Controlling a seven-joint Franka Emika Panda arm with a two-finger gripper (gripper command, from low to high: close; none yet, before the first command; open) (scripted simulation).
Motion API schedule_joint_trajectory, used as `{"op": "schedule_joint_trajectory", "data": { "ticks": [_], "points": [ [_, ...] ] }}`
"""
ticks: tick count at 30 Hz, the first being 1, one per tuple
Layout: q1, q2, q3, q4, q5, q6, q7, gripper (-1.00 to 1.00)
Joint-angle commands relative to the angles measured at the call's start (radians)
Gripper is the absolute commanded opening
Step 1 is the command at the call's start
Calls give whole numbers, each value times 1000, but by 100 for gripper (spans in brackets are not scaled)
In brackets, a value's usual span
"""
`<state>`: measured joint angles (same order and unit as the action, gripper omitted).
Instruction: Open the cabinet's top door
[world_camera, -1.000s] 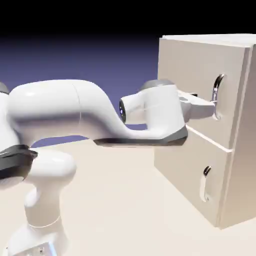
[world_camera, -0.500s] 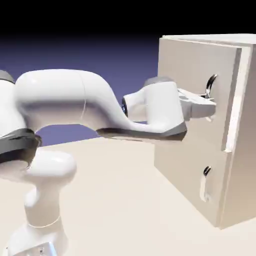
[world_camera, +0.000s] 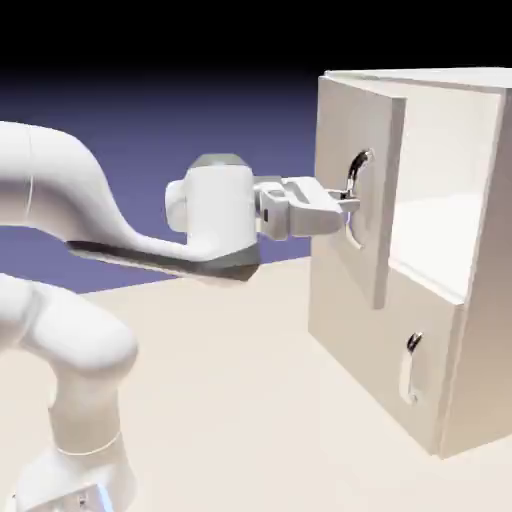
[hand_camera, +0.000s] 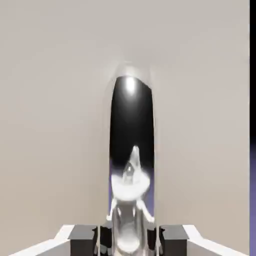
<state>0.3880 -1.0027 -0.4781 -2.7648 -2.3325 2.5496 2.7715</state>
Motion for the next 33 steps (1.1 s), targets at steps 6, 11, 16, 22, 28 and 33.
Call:
{"op": "schedule_joint_trajectory", "data": {
  "ticks": [6,11,16,22,28,33],
  "points": [
    [-88,-131,195,-124,263,-102,-110,-100],
    [-105,-227,350,-193,481,-198,-192,-100],
    [-80,-299,513,-232,698,-318,-257,-100],
    [-24,-325,729,-232,952,-492,-299,-100],
    [9,-275,946,-172,1178,-679,-301,-100],
    [16,-171,1103,-73,1321,-862,-269,-100]
  ]
}}
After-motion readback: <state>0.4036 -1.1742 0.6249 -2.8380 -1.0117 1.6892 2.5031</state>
